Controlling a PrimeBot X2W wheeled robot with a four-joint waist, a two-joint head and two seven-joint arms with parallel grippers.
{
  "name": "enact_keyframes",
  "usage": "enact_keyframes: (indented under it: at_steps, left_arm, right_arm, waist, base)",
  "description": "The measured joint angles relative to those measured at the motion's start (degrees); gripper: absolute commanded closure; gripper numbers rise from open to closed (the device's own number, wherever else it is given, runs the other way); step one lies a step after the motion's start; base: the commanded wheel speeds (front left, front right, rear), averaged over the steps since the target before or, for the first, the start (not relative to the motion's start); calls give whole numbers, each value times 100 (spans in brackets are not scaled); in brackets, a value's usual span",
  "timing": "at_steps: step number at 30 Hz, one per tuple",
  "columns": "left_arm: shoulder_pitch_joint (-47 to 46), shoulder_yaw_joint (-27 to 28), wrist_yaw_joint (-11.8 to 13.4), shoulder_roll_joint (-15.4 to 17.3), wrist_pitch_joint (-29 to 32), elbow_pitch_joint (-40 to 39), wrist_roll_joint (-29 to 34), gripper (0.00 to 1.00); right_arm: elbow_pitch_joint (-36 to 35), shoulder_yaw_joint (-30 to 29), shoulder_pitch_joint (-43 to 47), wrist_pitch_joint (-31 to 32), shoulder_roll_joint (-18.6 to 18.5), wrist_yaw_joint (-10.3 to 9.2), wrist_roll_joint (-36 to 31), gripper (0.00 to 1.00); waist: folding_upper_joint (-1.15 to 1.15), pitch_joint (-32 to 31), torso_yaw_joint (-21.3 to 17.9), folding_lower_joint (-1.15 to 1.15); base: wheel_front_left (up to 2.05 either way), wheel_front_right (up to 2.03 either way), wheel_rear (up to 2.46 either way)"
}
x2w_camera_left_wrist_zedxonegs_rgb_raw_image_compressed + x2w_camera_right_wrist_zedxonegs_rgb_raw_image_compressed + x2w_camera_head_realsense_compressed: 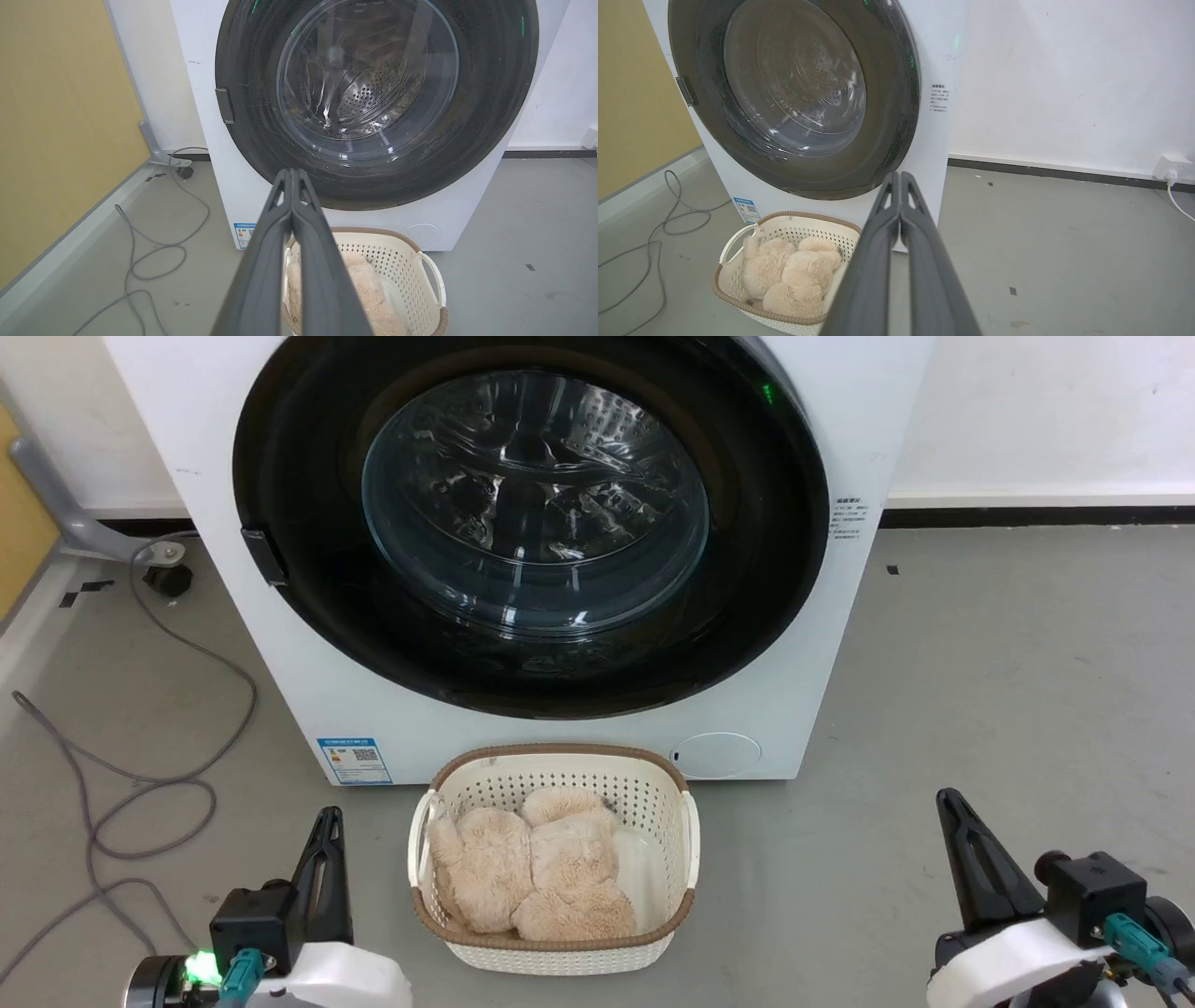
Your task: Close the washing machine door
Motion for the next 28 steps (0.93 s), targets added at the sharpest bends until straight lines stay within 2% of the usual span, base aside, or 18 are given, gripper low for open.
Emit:
enact_keyframes:
  at_steps: [28]
  left_arm:
    - [-89, -46, -114, 0, 346, -37, 57, 100]
  right_arm:
    - [-191, 96, 1, 349, 2, 0, -86, 100]
  waist:
    - [0, 2, 106, 0]
  base:
    - [0, 0, 0]
